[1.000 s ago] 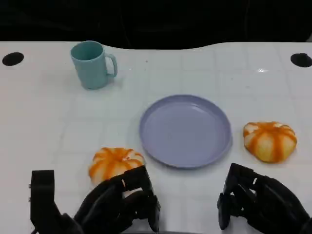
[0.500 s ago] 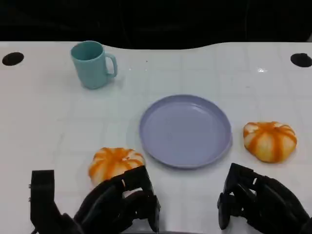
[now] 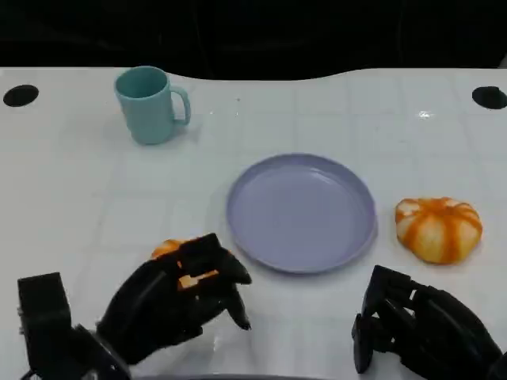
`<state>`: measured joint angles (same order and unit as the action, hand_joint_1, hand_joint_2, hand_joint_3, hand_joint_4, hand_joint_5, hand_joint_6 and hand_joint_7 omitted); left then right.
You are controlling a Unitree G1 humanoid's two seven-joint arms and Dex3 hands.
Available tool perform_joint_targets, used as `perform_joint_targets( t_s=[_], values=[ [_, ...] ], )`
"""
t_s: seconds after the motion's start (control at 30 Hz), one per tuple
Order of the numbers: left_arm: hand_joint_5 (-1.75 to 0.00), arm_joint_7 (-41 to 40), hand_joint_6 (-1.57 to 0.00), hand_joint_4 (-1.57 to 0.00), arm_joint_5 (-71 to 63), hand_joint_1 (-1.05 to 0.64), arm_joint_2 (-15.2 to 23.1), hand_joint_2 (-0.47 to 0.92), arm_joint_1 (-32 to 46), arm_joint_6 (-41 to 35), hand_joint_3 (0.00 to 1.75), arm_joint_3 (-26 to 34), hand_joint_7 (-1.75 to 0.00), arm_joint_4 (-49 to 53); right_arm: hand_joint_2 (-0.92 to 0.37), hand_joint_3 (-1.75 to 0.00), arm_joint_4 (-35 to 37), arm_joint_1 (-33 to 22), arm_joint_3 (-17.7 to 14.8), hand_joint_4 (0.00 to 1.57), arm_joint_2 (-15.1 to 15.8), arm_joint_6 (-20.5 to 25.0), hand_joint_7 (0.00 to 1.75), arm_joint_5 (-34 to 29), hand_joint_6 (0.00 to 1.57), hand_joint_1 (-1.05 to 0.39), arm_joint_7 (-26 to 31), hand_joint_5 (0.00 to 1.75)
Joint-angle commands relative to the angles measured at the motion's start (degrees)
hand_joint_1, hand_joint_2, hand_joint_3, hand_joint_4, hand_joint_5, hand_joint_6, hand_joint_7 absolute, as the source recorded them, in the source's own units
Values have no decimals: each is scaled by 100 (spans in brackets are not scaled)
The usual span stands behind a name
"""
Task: Grasp the bread from the table and place it into the plate.
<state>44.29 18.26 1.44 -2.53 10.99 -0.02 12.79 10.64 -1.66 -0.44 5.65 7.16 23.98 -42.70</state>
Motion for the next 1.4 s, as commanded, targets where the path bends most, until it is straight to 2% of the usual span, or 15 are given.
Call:
perform_joint_targets(
  t_s=[0.03,0.1,0.17,0.27,0.43,0.57,0.7,0.93,1.1,1.4],
  values=[
    [-124,-633,-53,-49,-987,-78,411,92,90,969,24,-27,-54,-463,-92,-45,-36,-5,-55,58,83,-7,163,31,42,-52,-17,175],
    [-116,-980,-53,-46,-1480,-71,569,92,112,1198,16,-52,-39,-653,-92,-45,-66,-19,-53,58,87,34,162,36,42,-52,0,175],
    [-111,-1375,-53,-43,-2067,-69,740,92,193,1256,10,-71,-31,-976,-92,-45,-90,-44,-47,57,82,24,162,42,42,-53,-13,175],
    [-104,-2030,-49,-35,-3118,-70,1027,92,327,1465,8,-81,-24,-1414,-92,-44,-131,-79,-34,58,77,17,162,38,42,-53,-15,175],
    [-93,-2895,-48,-32,-4490,-77,1357,92,472,1573,10,-174,-13,-1835,-92,-44,-230,-120,-10,57,79,95,163,39,41,-51,34,175],
    [-82,-3067,-39,-21,-5615,-80,1761,92,508,1302,14,-333,-5,-2318,-92,-44,-249,-125,-4,57,65,94,163,21,41,-51,58,175],
    [-69,-2927,-28,-13,-6399,-81,1981,92,422,840,8,-635,0,-2554,-92,-45,-237,-113,-13,57,80,90,163,40,41,-52,12,175],
    [-48,-2637,-18,-10,-7167,-82,2127,92,84,105,3,-1217,0,-2478,-92,-44,-192,-95,-16,58,77,32,162,13,41,-53,-1,175],
    [-39,-2940,-17,-13,-7682,-82,2050,92,-167,-314,2,-1586,0,-2105,-92,-44,-188,-78,-22,57,93,56,161,24,41,-52,-18,175],
    [-39,-3697,-18,-22,-8391,-84,1807,92,-598,-984,1,-2255,-1,-1145,-92,-43,-215,-93,-39,58,86,108,162,33,42,-53,39,175]
  ],
)
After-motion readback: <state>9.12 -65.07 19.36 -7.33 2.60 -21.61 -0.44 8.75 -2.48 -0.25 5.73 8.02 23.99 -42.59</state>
